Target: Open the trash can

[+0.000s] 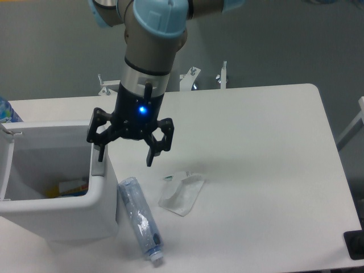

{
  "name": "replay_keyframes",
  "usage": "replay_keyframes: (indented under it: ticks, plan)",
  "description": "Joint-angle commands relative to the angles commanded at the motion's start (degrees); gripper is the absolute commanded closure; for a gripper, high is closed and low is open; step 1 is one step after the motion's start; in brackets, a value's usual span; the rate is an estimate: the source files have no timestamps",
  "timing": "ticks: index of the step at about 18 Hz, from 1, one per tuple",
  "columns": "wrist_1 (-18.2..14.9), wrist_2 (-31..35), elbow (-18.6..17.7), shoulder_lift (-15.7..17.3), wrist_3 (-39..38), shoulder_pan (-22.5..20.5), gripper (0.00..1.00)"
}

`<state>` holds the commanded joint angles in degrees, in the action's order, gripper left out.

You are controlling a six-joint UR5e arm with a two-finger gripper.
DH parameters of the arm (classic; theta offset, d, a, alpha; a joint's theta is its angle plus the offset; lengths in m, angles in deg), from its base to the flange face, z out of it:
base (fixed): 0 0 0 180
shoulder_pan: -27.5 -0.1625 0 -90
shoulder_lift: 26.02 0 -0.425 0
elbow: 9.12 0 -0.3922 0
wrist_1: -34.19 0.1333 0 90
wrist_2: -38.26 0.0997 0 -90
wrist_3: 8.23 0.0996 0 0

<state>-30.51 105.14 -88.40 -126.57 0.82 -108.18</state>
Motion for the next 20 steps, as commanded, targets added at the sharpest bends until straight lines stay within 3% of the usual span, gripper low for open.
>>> replay_keyframes:
  ticks: [6,11,14,17,20]
  plan:
    - [0.71,0.87,1.76,0.79,3.24,-6.24,0.0]
    - [0.27,13.86,1.06,1.58,12.37,-8.45,0.0]
    - [0.27,17.21,0.8,1.32,14.49,-9.07,0.0]
    - [-0.61,20.29,0.27,1.58,23.0,-9.59,0.0]
    - [-2.54,23.9,-2.62,3.16,32.4,-9.77,0.0]
